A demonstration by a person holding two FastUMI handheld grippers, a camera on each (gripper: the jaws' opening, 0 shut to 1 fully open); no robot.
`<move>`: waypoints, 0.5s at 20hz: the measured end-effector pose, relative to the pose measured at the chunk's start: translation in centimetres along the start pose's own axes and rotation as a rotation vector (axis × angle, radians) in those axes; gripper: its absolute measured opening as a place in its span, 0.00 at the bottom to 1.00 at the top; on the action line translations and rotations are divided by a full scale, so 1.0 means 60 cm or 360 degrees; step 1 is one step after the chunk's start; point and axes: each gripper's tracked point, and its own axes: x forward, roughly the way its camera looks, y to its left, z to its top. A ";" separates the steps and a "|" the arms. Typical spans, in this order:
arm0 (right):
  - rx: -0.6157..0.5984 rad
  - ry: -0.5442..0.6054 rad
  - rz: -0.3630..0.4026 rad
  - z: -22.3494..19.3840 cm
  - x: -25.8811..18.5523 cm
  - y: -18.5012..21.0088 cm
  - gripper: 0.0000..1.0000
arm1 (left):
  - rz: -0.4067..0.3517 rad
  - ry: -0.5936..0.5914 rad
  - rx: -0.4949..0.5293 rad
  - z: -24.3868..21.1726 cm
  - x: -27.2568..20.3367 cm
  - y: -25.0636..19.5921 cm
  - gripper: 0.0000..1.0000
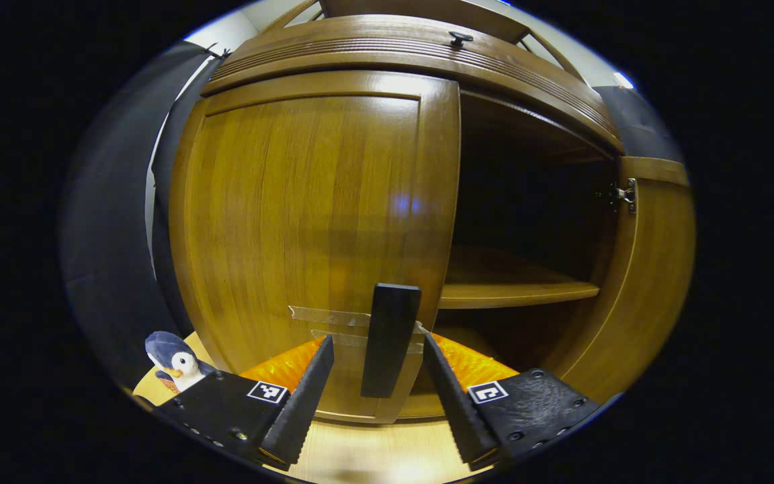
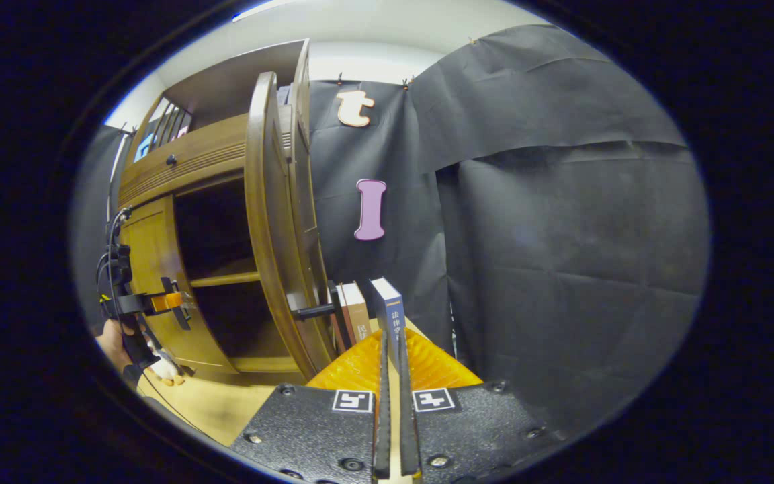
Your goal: Open the right door of the double-door shoe cabinet with the right hand, and open the left door with the left hand.
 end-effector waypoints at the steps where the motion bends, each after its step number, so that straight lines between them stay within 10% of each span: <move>1: 0.0003 0.0000 -0.0009 0.000 0.001 -0.003 0.09 | 0.0001 -0.0002 0.0007 0.000 0.003 0.003 0.79; 2: 0.0004 0.0002 -0.0021 0.000 0.001 -0.005 0.10 | -0.0019 -0.0003 0.0012 0.001 0.005 0.000 0.70; 3: 0.0008 0.0001 -0.0025 0.000 0.002 -0.008 0.10 | -0.0036 -0.0012 0.0022 0.001 0.009 -0.002 0.84; 6: 0.0008 -0.0024 -0.0017 0.003 0.004 -0.006 0.17 | -0.0069 -0.0017 0.0080 0.002 0.015 -0.008 0.52; 10: -0.0009 -0.0026 -0.0011 0.002 0.004 -0.001 0.24 | -0.0096 -0.0015 0.0125 0.000 0.024 -0.017 0.41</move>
